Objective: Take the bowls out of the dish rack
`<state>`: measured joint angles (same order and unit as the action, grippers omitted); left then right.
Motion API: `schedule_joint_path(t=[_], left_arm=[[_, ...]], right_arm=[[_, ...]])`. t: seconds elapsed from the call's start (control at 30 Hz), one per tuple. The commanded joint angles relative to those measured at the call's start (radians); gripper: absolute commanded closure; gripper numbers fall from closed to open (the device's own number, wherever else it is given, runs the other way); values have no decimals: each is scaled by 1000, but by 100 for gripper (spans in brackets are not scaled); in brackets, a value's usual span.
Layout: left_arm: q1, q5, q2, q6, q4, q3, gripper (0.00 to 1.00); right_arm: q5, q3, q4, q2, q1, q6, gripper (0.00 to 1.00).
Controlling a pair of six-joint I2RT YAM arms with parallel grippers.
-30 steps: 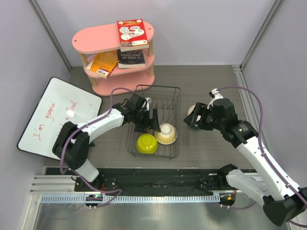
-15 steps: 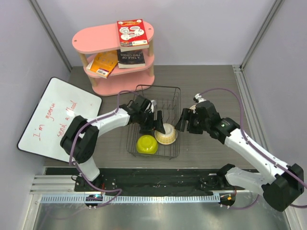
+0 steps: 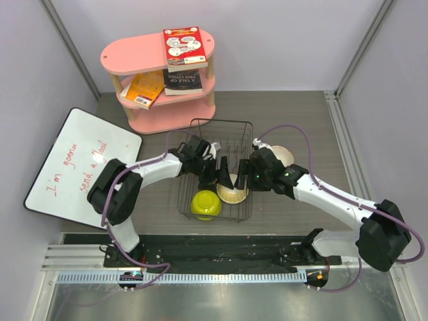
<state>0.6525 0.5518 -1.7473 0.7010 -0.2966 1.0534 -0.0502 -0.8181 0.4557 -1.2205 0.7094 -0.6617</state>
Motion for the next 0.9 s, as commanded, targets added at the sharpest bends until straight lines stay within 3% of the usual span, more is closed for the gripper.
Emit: schedule_joint_path(t=[0.0, 0.27, 0.4, 0.73, 0.87], left_arm=[[6, 60, -29, 2, 86, -30, 17], [6, 143, -58, 15, 154, -47, 27], [6, 157, -63, 34, 194, -65, 43], [4, 168, -60, 89, 270, -63, 72], [-4, 161, -51, 98, 269, -66, 74]], right_arm=[[-60, 8, -57, -34, 22, -24, 27], [-83, 34, -98, -85, 42, -61, 28], [-97, 45, -109, -105, 47, -65, 28], [-129, 24, -114, -140, 50, -50, 28], [-131, 16, -123, -151, 50, -52, 28]])
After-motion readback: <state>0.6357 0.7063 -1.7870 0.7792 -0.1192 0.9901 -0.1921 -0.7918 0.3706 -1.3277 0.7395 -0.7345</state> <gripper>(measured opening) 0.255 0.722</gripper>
